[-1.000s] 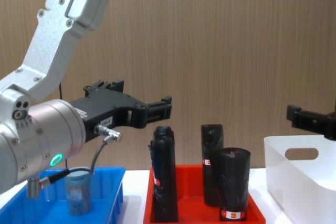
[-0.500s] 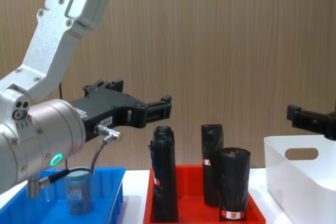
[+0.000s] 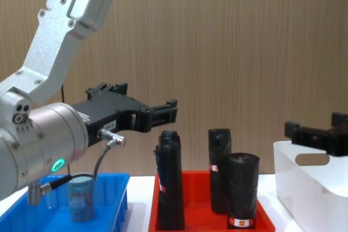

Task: Pick the cotton swabs from the blue box and place them into the white box.

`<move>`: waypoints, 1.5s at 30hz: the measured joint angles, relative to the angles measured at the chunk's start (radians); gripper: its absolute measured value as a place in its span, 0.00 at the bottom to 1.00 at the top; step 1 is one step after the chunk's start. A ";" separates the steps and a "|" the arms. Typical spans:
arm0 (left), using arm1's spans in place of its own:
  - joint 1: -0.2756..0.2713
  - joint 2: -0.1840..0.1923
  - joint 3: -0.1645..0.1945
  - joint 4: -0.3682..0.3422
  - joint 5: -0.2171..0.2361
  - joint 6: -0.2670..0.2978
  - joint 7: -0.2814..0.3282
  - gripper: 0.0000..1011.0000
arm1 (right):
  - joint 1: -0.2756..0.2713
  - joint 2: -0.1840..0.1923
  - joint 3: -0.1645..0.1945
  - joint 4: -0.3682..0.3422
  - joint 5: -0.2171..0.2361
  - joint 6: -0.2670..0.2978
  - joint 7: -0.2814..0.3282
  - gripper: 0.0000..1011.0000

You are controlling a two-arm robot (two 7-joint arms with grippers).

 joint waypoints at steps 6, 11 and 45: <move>0.000 0.000 0.000 0.001 0.000 0.000 0.000 0.99 | 0.028 0.000 -0.002 0.031 -0.002 0.035 0.067 0.99; 0.000 0.000 0.000 0.001 0.000 0.000 0.000 0.99 | 0.062 -0.008 -0.006 0.068 -0.018 0.061 0.120 0.99; 0.000 0.000 0.000 0.001 0.000 0.000 0.000 0.99 | 0.275 -0.102 -0.054 0.355 -0.119 0.115 0.279 0.99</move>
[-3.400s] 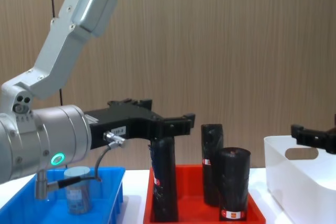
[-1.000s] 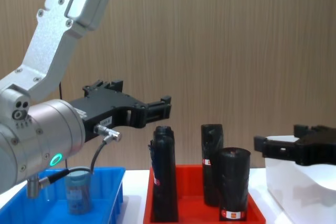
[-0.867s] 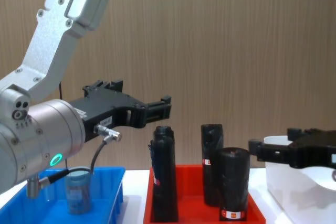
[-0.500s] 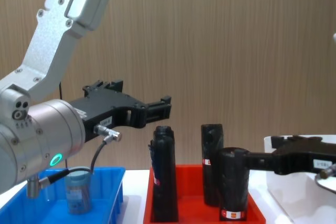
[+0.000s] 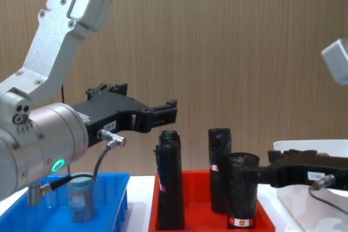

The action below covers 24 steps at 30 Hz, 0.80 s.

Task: Pick the cotton swabs from the blue box and place them into the white box.

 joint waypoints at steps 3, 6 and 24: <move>0.000 0.000 0.000 0.000 0.000 0.000 0.000 0.99 | 0.011 -0.006 -0.003 0.017 -0.002 0.000 0.004 0.99; 0.000 0.000 0.000 0.000 0.000 0.000 0.000 0.99 | 0.027 -0.014 -0.006 0.044 -0.007 0.000 0.010 0.99; 0.000 0.000 0.000 0.000 0.000 0.000 0.000 0.99 | 0.078 -0.039 -0.019 0.122 -0.012 0.009 0.032 0.66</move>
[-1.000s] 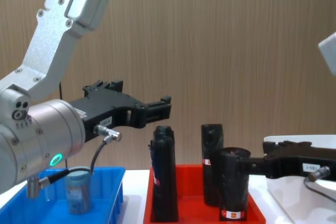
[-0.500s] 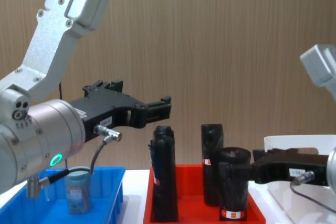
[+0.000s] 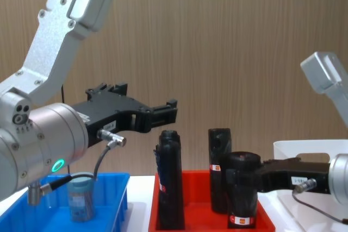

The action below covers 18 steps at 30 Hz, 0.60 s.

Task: Pick the cotton swabs from the blue box and place them into the white box.

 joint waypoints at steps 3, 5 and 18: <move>0.000 0.000 0.000 0.000 0.000 0.000 0.000 0.99 | 0.003 -0.001 -0.002 0.002 -0.001 0.002 0.003 0.57; 0.000 0.000 0.000 0.000 0.000 0.000 0.000 0.99 | 0.004 -0.001 -0.003 0.003 -0.003 0.003 0.006 0.55; 0.000 0.000 0.000 0.000 0.000 0.000 0.000 0.99 | 0.007 0.004 0.001 -0.040 0.006 0.006 0.002 0.54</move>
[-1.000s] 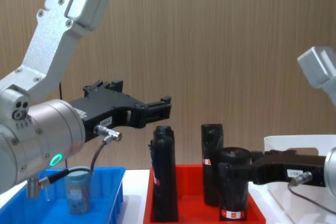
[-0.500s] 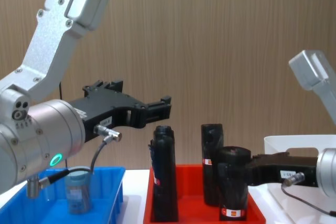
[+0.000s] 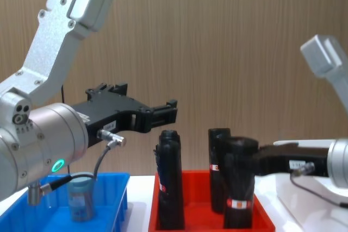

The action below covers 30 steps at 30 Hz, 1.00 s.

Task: Pick the cotton swabs from the blue box and place them into the white box.

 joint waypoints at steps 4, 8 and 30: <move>0.000 0.000 0.000 0.000 0.000 0.000 0.000 0.99 | 0.004 0.004 0.009 -0.025 0.015 0.001 -0.017 0.54; 0.000 0.000 0.000 0.000 0.000 0.000 0.000 0.99 | 0.010 0.008 0.020 -0.048 0.031 0.001 -0.040 0.54; 0.000 0.000 0.000 0.000 0.000 0.000 0.000 0.99 | 0.074 0.044 0.115 -0.086 0.092 -0.023 -0.245 0.54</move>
